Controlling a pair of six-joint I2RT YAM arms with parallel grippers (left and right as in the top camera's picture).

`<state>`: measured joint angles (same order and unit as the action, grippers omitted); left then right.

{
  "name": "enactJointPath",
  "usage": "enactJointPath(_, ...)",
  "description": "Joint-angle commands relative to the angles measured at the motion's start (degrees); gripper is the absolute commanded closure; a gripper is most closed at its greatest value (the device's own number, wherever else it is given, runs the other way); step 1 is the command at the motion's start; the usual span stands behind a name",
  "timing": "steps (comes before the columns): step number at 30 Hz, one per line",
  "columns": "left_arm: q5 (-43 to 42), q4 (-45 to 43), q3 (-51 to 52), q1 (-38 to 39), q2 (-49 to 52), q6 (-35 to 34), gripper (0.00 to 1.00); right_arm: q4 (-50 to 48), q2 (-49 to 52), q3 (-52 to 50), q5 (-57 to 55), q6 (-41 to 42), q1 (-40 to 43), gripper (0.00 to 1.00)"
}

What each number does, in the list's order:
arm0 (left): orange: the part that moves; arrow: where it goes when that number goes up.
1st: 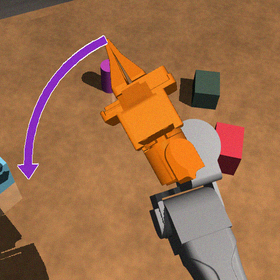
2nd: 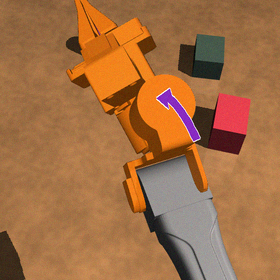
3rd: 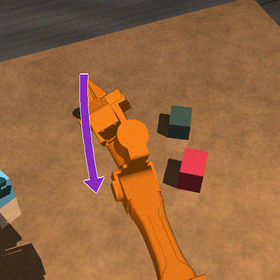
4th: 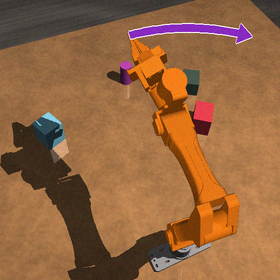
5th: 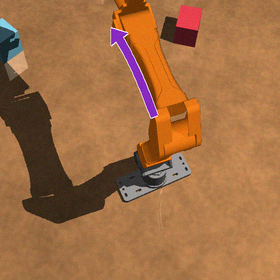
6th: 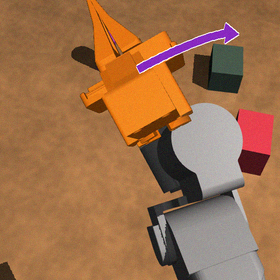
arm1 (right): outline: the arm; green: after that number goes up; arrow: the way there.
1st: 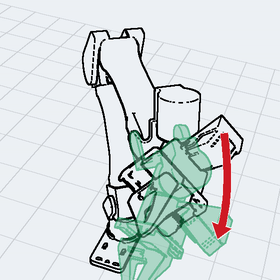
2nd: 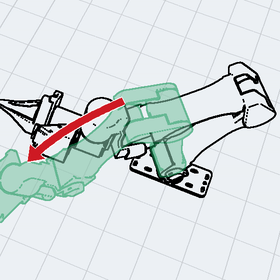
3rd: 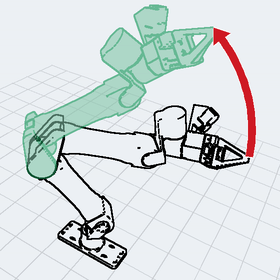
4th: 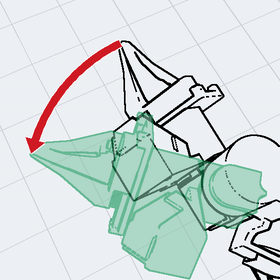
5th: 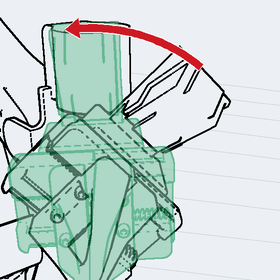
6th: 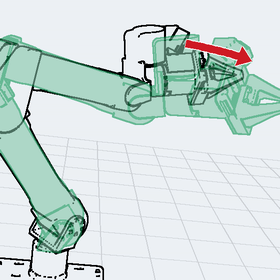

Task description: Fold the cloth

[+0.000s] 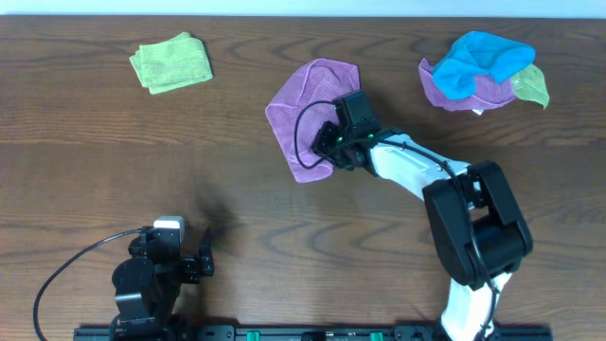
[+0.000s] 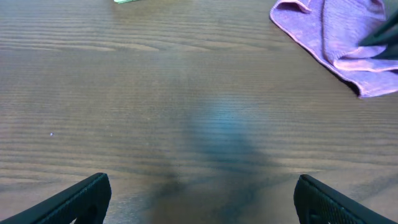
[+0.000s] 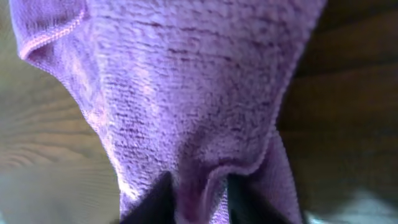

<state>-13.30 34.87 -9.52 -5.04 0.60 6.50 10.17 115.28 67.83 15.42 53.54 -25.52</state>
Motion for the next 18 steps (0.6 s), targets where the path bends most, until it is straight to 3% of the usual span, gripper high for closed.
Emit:
enactJointPath(1,0.00,0.00,0.39,0.24,-0.35,1.20,0.05,-1.18,0.44,-0.17,0.48,-2.62,0.04,0.99)
enactJointPath(10,0.00,0.00,0.39,0.24,-0.35,1.20,0.05,1.49,-6.19,-0.15,0.83,-7.43,1.88,0.99)
enactJointPath(18,-0.02,-0.02,0.39,0.24,-0.35,1.20,0.05,14.56,-13.84,-0.15,-4.94,-11.04,4.02,0.99)
